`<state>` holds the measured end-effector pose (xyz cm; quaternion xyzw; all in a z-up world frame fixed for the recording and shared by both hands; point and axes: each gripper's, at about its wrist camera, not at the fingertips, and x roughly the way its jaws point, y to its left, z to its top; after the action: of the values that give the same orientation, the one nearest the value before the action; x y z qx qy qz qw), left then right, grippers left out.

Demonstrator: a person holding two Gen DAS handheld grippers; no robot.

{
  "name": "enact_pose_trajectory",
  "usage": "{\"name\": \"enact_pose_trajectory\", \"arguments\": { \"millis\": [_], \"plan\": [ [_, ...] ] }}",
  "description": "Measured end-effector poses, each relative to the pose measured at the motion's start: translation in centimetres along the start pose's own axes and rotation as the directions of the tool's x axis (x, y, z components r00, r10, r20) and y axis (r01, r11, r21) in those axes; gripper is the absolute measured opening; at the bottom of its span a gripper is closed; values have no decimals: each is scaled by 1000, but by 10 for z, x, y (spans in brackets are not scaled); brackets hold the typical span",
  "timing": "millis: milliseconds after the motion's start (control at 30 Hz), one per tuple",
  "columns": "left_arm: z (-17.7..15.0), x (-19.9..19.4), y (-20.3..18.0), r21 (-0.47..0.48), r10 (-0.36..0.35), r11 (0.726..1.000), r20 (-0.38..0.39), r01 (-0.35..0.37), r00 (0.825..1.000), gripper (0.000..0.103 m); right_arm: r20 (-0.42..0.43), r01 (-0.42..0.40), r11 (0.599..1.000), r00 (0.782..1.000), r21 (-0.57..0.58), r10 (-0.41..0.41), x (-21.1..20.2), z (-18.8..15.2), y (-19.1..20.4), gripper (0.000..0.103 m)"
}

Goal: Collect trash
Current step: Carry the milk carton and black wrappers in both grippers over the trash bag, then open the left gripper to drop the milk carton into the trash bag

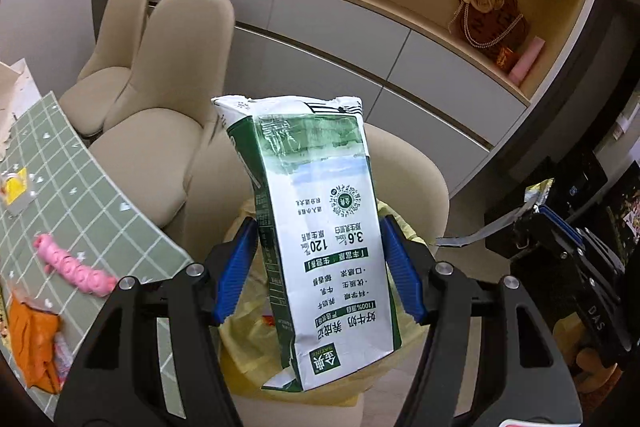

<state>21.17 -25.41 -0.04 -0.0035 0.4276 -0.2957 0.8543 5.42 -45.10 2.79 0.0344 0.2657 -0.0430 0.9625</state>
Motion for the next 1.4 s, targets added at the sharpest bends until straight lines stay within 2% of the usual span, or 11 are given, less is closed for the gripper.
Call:
{"name": "enact_pose_trajectory", "arguments": {
  "millis": [167,367,633,733,800,933,1167,1233,1267,1400],
  "plan": [
    [-4,21,-1,-38,-35,999,-15,35,999,60,-22,-3,1000,1000,25,4,7,-8,-14,12],
    [-7,41,1,-50,-20,999,-4,20,1000,60,-44,-4,999,999,36,5,10,-16,-15,12],
    [-22,72,-11,-28,-56,998,-129,52,990,60,-52,16,999,999,50,-13,10,-18,-23,12],
    [-24,76,-10,-68,-115,992,-171,105,978,60,-52,16,998,999,57,-13,9,-17,-24,12],
    [-24,70,-10,-75,-133,990,-170,122,976,61,-53,9,998,999,64,-6,10,-18,-22,12],
    [-23,47,-5,-72,-119,991,-133,110,984,65,-51,-19,998,998,66,22,14,-14,-17,12],
    [-38,-2,24,-70,-37,997,-74,32,997,65,-96,-151,988,983,38,154,46,-7,19,12],
    [-47,-15,38,-85,-6,996,-66,1,998,66,-133,-195,980,971,48,200,66,-8,30,12],
    [-54,-23,48,-99,17,995,-63,-23,998,65,-173,-226,972,957,66,234,84,-9,36,12],
    [-78,-54,89,-171,107,979,-54,-115,993,65,-299,-246,963,916,112,269,132,-23,50,12]
  ]
}}
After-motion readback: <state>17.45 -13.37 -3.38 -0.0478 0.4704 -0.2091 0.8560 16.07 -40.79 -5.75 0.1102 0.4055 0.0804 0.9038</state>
